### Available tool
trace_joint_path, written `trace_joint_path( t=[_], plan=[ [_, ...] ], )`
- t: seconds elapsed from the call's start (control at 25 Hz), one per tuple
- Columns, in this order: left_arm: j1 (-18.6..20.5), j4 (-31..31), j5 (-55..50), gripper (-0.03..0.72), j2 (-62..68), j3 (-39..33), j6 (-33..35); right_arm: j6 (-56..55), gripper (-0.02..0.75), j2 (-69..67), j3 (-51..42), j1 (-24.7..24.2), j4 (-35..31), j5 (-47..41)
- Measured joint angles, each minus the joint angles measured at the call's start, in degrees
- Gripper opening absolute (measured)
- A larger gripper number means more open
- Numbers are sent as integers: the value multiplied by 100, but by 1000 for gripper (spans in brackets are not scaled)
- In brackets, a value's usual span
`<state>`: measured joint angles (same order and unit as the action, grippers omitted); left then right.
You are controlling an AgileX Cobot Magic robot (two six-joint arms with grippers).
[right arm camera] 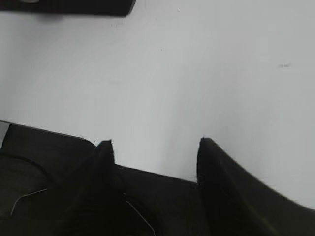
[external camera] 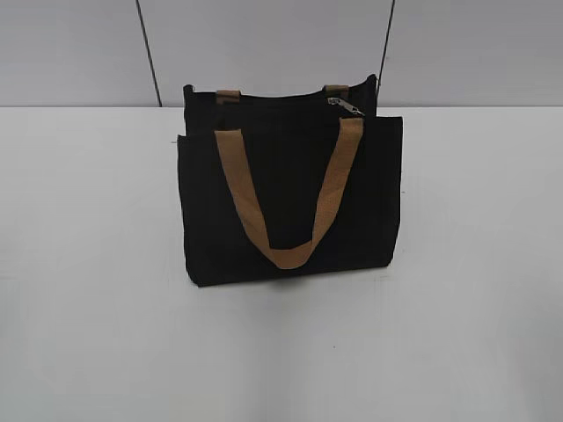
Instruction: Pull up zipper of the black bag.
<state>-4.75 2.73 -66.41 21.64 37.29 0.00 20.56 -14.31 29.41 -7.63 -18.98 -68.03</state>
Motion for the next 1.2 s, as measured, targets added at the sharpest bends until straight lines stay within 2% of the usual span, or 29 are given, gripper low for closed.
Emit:
trace_joint_path(
  t=[0.36,0.6,0.72,1.2],
  plan=[
    [0,1,-244,502,-2125,-428,52,122,405,930,-124,0,5,293],
    [0,247,121,502,-2217,-572,311,122,402,971,-141,0,5,375],
    [0,63,512,502,-2218,-699,331,122,401,976,-141,0,5,375],
    [7,-115,569,502,-2218,-706,331,122,400,1383,-141,0,10,380]
  ],
)
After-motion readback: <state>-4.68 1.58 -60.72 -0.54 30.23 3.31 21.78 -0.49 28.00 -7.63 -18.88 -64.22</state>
